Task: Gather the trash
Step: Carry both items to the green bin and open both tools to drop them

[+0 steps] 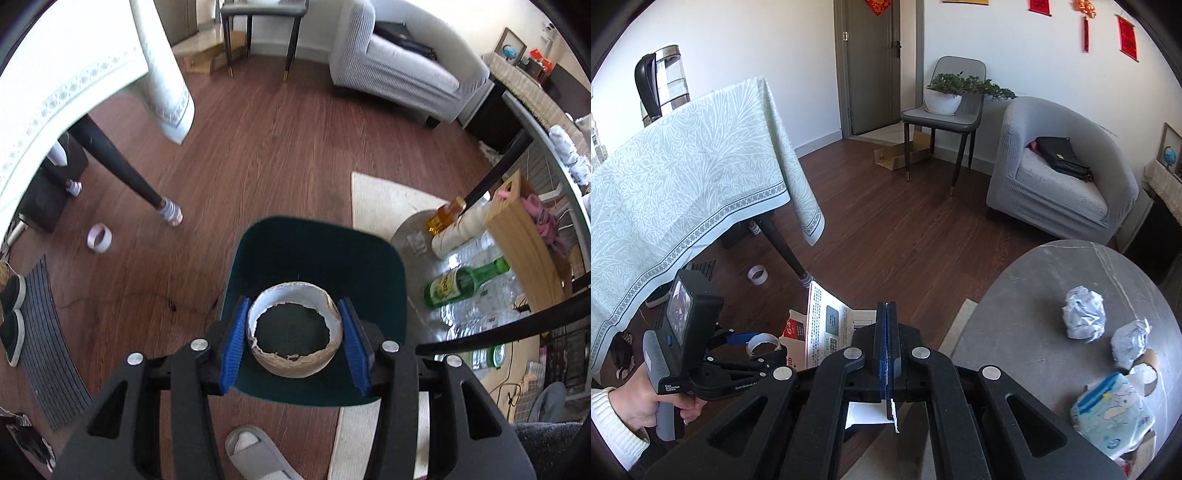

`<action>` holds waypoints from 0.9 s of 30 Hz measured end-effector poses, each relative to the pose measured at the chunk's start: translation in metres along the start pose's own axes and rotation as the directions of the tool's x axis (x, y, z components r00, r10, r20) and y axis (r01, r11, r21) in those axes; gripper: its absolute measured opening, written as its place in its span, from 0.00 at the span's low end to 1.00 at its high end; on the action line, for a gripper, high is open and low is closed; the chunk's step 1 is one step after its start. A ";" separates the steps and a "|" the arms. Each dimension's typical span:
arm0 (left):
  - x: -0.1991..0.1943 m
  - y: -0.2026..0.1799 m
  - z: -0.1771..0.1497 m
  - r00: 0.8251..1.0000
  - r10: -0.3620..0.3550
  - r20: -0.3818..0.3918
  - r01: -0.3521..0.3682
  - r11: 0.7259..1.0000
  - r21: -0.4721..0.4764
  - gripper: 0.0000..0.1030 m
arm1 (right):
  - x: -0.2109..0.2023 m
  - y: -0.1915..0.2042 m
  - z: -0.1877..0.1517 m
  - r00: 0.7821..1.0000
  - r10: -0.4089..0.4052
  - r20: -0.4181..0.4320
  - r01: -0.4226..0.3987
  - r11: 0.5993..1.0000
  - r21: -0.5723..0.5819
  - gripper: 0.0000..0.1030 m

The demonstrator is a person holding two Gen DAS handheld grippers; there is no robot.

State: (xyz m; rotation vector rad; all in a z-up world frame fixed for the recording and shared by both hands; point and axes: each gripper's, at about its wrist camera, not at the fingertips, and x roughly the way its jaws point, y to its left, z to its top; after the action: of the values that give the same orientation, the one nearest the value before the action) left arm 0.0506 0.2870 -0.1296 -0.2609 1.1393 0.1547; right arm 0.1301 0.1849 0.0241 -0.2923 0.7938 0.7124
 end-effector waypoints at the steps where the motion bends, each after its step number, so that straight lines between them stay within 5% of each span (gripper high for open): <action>1: 0.004 0.003 -0.002 1.000 0.005 -0.012 -0.005 1.000 0.000 0.50 | 0.006 0.005 0.000 1.000 0.005 -0.011 -0.005 1.000 -0.006 0.00; 7: 0.024 0.014 -0.012 0.996 0.018 -0.091 -0.017 1.000 0.015 0.52 | 0.041 0.030 -0.005 0.997 0.022 -0.080 -0.024 0.999 -0.035 0.00; 15: 0.007 0.027 -0.010 0.998 0.015 -0.055 -0.016 1.000 -0.013 0.58 | 0.087 0.043 -0.020 0.984 0.033 -0.174 -0.040 0.999 -0.037 0.00; 27: -0.041 0.035 0.004 0.994 0.010 0.107 -0.004 0.999 -0.051 0.37 | 0.146 0.056 -0.049 0.949 0.061 -0.309 -0.069 0.997 -0.018 0.00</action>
State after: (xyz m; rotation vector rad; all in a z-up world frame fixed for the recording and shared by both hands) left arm 0.0286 0.3219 -0.0950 -0.2901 1.0306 0.2015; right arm 0.1366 0.2705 -0.1150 -0.4114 1.0948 0.7505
